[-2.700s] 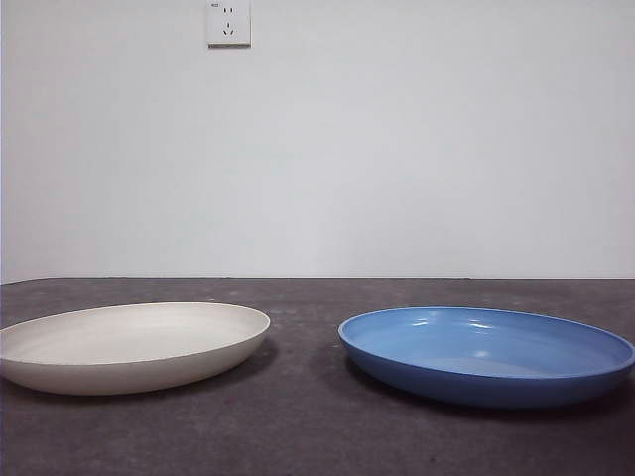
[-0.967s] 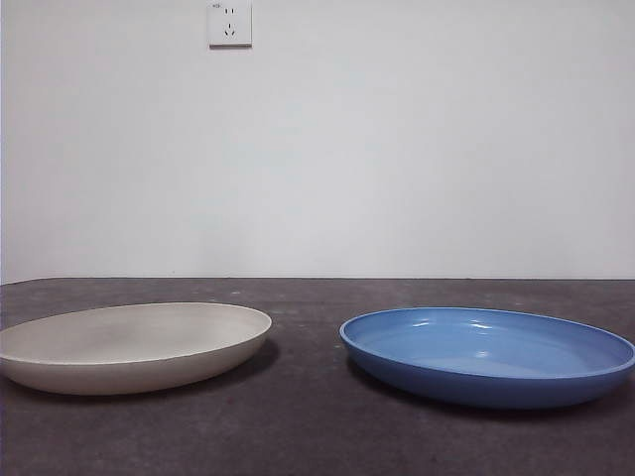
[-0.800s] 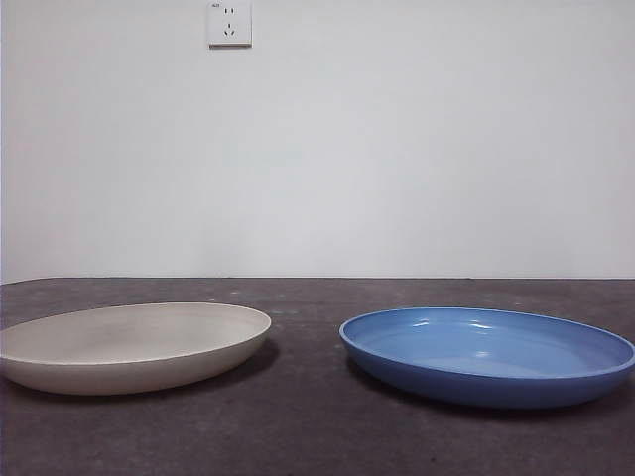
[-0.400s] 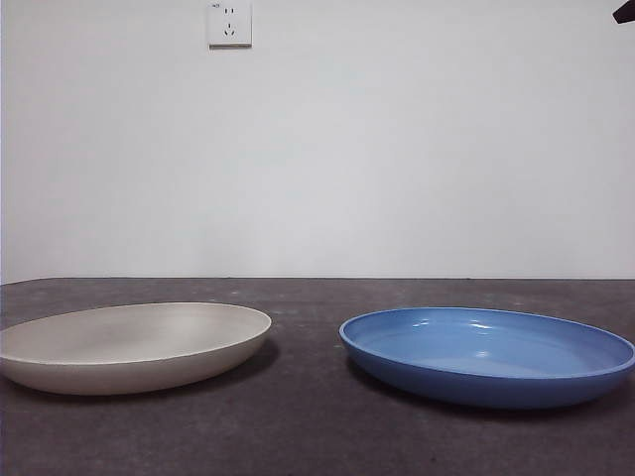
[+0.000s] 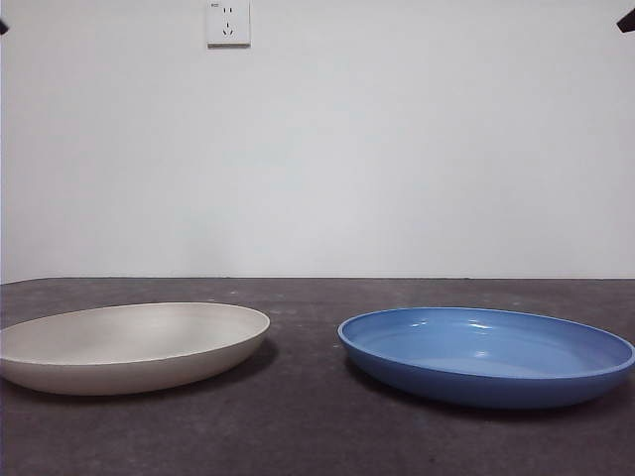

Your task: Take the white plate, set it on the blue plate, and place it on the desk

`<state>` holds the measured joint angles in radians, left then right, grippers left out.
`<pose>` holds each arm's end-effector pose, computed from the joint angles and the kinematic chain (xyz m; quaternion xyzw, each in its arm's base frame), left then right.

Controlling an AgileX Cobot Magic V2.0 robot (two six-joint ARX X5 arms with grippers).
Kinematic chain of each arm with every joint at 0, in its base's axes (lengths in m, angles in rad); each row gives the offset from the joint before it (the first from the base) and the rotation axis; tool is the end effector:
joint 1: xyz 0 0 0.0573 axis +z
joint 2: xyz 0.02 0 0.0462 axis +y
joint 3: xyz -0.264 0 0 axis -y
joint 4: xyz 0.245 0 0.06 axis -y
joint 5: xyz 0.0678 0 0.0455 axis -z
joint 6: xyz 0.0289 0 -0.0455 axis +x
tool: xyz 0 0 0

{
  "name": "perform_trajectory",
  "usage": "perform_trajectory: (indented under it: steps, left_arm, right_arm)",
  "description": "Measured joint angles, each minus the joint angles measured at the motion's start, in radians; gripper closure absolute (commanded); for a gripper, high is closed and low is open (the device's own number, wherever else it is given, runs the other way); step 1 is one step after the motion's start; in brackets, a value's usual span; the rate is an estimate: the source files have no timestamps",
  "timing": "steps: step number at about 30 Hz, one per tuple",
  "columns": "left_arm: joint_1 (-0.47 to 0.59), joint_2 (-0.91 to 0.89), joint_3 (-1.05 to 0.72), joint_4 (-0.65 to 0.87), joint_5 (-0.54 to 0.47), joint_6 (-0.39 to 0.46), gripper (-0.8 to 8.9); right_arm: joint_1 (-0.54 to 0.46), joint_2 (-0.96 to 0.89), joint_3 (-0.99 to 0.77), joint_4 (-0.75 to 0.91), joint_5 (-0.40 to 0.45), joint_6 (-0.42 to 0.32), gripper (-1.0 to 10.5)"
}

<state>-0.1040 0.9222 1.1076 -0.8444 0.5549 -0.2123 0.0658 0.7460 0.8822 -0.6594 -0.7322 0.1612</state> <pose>0.1608 -0.0321 0.3615 -0.1668 0.3460 -0.2710 0.8826 0.1365 0.0284 0.3308 0.1560 0.2738 0.3544 0.8804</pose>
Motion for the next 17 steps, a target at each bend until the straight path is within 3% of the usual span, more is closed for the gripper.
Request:
perform_trajectory:
  steps: [10, 17]
  left_arm:
    - [0.118, 0.228, 0.051, -0.13, 0.094, 0.072, 1.58]
    - [0.161, 0.423, 0.051, -0.158, 0.024, 0.136, 1.58]
  right_arm:
    - [0.0, 0.0, 0.0, -0.006, -0.026, 0.003, 3.6]
    - [0.024, 0.0, 0.0, -0.006, -0.027, 0.004, 3.6]
